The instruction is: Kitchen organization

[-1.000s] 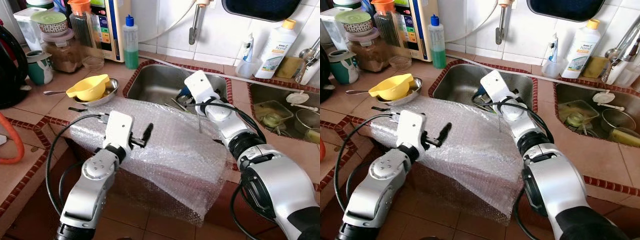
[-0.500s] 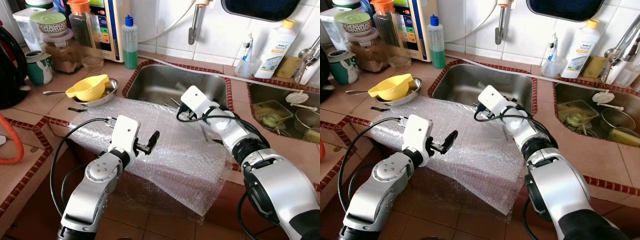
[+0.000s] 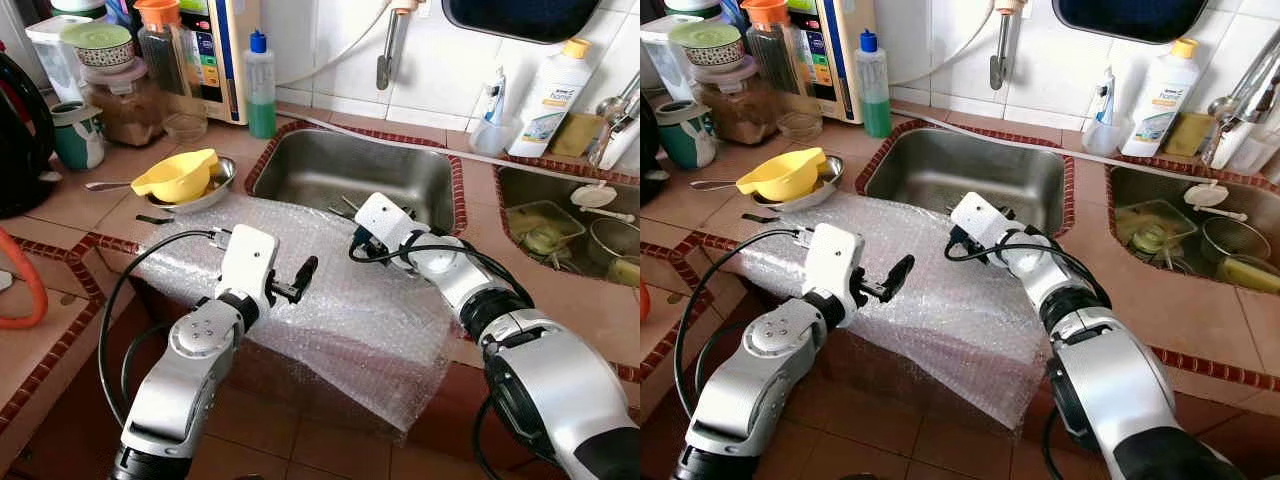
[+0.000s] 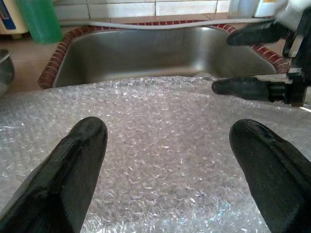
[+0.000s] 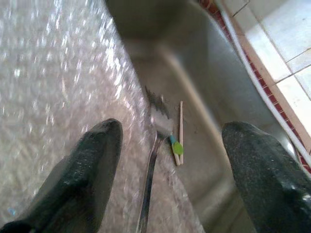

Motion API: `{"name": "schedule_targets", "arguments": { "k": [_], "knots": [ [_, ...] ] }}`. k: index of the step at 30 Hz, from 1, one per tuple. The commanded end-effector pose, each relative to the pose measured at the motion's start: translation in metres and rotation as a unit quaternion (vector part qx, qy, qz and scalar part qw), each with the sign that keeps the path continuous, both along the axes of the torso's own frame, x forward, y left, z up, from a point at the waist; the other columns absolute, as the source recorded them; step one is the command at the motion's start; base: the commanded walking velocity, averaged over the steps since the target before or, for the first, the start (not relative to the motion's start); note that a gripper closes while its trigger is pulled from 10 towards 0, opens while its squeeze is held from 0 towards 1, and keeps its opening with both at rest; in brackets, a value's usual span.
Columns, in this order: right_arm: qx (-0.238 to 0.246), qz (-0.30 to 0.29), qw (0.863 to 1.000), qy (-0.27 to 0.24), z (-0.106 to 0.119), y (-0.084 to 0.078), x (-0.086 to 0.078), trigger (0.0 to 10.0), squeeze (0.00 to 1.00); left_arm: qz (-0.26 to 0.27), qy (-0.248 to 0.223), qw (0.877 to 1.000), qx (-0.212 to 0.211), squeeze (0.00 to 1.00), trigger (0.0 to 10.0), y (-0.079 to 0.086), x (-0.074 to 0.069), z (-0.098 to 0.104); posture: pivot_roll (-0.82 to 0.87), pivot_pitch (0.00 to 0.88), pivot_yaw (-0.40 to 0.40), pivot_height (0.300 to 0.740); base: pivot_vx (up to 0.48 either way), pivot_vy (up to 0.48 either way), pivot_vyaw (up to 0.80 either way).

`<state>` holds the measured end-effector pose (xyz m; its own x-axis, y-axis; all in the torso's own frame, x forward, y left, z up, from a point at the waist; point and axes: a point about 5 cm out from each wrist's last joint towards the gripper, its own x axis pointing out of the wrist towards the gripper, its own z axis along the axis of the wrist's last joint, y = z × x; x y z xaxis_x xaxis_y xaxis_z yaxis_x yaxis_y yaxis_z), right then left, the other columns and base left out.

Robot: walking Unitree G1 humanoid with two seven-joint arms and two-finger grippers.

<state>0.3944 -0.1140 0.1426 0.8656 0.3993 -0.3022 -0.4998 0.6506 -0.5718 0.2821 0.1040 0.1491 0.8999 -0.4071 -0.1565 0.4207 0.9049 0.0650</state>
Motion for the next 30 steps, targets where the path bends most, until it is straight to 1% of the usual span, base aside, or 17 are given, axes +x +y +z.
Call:
{"name": "schedule_targets", "arguments": {
  "k": [1, 2, 3, 4, 7, 12, 15, 17, 18, 20, 21, 22, 23, 24, 29, 30],
  "knots": [
    [0.022, -0.008, 0.999, -0.035, 0.015, -0.001, 0.005, 10.0, 1.0, 0.01, -0.008, 1.0, 0.006, 0.24, 10.0, 0.002, 0.004, 0.002, 0.24, 0.0, -0.057, 0.74, 0.0, 0.0, 0.0],
    [0.022, -0.008, 0.999, -0.035, 0.015, -0.001, 0.005, 10.0, 1.0, 0.01, -0.008, 1.0, 0.006, 0.24, 10.0, 0.002, 0.004, 0.002, 0.24, 0.0, -0.057, 0.74, 0.0, 0.0, 0.0],
    [0.025, -0.011, 0.998, -0.051, 0.018, -0.003, 0.006, 10.0, 1.0, 0.012, -0.01, 1.0, 0.006, 0.15, 10.0, 0.002, 0.005, 0.002, 0.24, 0.0, -0.057, 0.74, 0.0, 0.0, 0.0],
    [0.023, -0.014, 0.997, -0.066, 0.022, -0.004, 0.006, 10.0, 1.0, 0.014, -0.011, 1.0, 0.007, 0.0, 10.0, 0.002, 0.006, 0.002, 0.24, 0.0, -0.059, 0.74, 0.0, 0.0, 0.0],
    [0.024, -0.027, 0.995, -0.098, 0.031, -0.009, 0.009, 10.0, 1.0, 0.018, -0.014, 1.0, 0.007, 0.0, 10.0, 0.002, 0.007, 0.002, 0.24, 0.0, -0.065, 0.74, 0.0, 0.0, 0.0],
    [0.046, -0.042, 0.992, -0.108, 0.039, -0.013, 0.012, 10.0, 1.0, 0.021, -0.018, 1.0, 0.009, 0.0, 10.0, 0.002, 0.007, 0.001, 0.24, 0.0, -0.075, 0.74, 0.0, 0.0, 0.0],
    [0.07, -0.05, 0.99, -0.112, 0.044, -0.014, 0.013, 10.0, 1.0, 0.028, -0.02, 0.999, 0.009, 0.0, 10.0, 0.002, 0.006, 0.0, 0.24, 0.0, -0.084, 0.74, 0.0, 0.0, 0.0],
    [0.096, -0.057, 0.986, -0.121, 0.052, -0.015, 0.015, 10.0, 1.0, 0.039, -0.029, 0.999, 0.012, 0.0, 10.0, 0.005, 0.009, 0.001, 0.24, 0.0, -0.095, 0.74, 0.0, 0.0, 0.0],
    [0.096, -0.057, 0.986, -0.121, 0.052, -0.015, 0.015, 10.0, 1.0, 0.039, -0.029, 0.999, 0.012, 0.0, 10.0, 0.005, 0.009, 0.001, 0.24, 0.0, -0.095, 0.74, 0.0, 0.0, 0.0],
    [0.131, -0.053, 0.984, -0.111, 0.057, -0.016, 0.016, 10.0, 1.0, 0.047, -0.033, 0.998, 0.015, 0.0, 10.0, 0.008, 0.011, 0.002, 0.24, 0.0, -0.099, 0.74, 0.0, 0.0, 0.0],
    [0.139, -0.048, 0.984, -0.104, 0.057, -0.015, 0.016, 10.0, 0.66, 0.05, -0.034, 0.998, 0.015, 0.0, 10.0, 0.009, 0.011, 0.002, 0.24, 0.0, -0.098, 0.74, 0.0, 0.0, 0.0],
    [0.14, -0.041, 0.984, -0.099, 0.057, -0.014, 0.016, 10.0, 0.41, 0.051, -0.035, 0.998, 0.015, 0.0, 10.0, 0.009, 0.011, 0.002, 0.24, 0.0, -0.1, 0.74, 0.0, 0.0, 0.0],
    [0.136, -0.025, 0.987, -0.082, 0.054, -0.012, 0.015, 10.0, 0.03, 0.054, -0.038, 0.998, 0.017, 0.0, 10.0, 0.01, 0.011, 0.002, 0.23, 0.0, -0.1, 0.74, 0.0, 0.0, 0.0],
    [0.134, -0.017, 0.988, -0.074, 0.053, -0.011, 0.014, 10.0, 0.0, 0.055, -0.04, 0.998, 0.019, 0.0, 10.0, 0.01, 0.011, 0.002, 0.23, 0.0, -0.098, 0.74, 0.0, 0.0, 0.0],
    [0.114, -0.002, 0.992, -0.054, 0.048, -0.011, 0.013, 10.0, 0.0, 0.057, -0.039, 0.997, 0.024, 0.0, 10.0, 0.009, 0.011, -0.001, 0.22, 0.0, -0.095, 0.74, 0.0, 0.0, 0.0],
    [0.117, -0.003, 0.992, -0.053, 0.048, -0.012, 0.013, 10.0, 0.0, 0.056, -0.038, 0.997, 0.024, 0.0, 10.0, 0.009, 0.011, -0.001, 0.22, 0.0, -0.093, 0.74, 0.0, 0.0, 0.0]
  ]
}}
